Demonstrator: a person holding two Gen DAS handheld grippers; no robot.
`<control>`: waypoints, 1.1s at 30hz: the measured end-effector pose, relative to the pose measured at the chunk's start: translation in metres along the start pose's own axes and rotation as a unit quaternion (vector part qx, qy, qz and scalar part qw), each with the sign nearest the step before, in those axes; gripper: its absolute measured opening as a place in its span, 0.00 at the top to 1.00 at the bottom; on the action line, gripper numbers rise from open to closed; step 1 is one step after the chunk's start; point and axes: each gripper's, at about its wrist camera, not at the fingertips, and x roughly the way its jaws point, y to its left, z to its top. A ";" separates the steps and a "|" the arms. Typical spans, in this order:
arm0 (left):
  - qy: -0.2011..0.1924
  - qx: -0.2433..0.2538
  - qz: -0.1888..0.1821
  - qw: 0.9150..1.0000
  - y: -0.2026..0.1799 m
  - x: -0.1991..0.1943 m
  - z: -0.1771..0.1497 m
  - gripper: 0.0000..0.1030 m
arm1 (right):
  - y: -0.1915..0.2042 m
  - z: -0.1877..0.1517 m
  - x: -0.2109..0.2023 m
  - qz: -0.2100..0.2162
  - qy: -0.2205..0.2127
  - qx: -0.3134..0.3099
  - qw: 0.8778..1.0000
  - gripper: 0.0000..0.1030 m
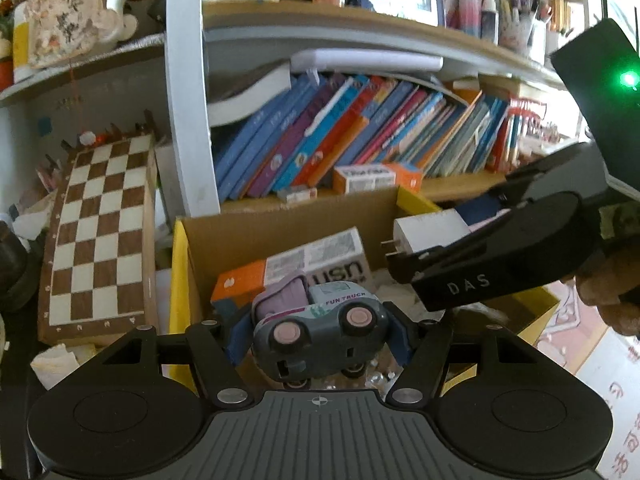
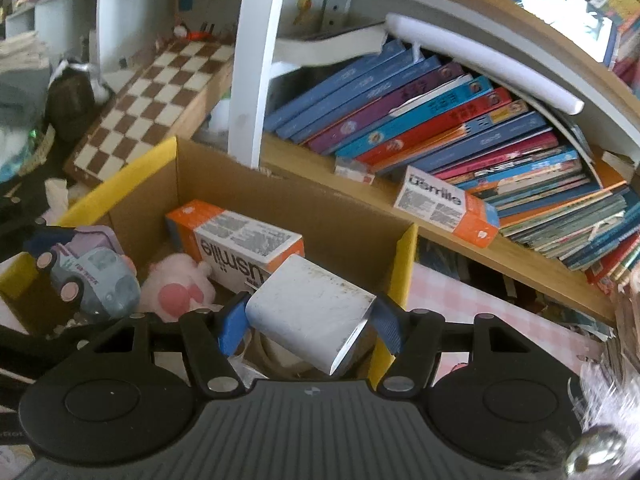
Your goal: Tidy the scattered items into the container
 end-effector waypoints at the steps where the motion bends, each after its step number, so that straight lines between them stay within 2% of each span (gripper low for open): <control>1: 0.004 0.000 0.000 1.000 0.001 0.002 -0.001 0.36 | 0.001 0.000 0.004 0.001 0.004 -0.005 1.000 0.39; 7: 0.022 -0.006 0.003 1.000 0.006 0.012 -0.006 0.36 | 0.003 -0.001 0.028 0.011 0.031 -0.020 0.999 0.39; 17: 0.023 -0.009 0.005 1.000 0.006 0.016 -0.005 0.34 | 0.002 -0.002 0.038 0.018 0.041 -0.014 0.999 0.39; 19: 0.024 -0.009 0.007 1.000 0.005 0.017 -0.004 0.32 | 0.002 -0.001 0.037 0.017 0.037 -0.013 0.999 0.37; 20: 0.025 -0.007 0.009 1.000 0.004 0.017 -0.004 0.27 | 0.002 -0.001 0.036 0.016 0.035 -0.012 0.999 0.34; 23: 0.025 0.000 0.013 1.000 0.002 0.015 -0.005 0.23 | -0.001 0.001 0.030 0.013 0.024 -0.008 1.000 0.26; 24: 0.024 0.001 0.014 1.000 0.001 0.013 -0.005 0.20 | -0.001 0.002 0.027 0.014 0.021 -0.006 1.000 0.26; 33: -0.005 0.001 0.033 0.999 -0.004 -0.014 0.001 0.16 | -0.005 0.003 -0.012 0.011 -0.013 0.017 1.000 0.26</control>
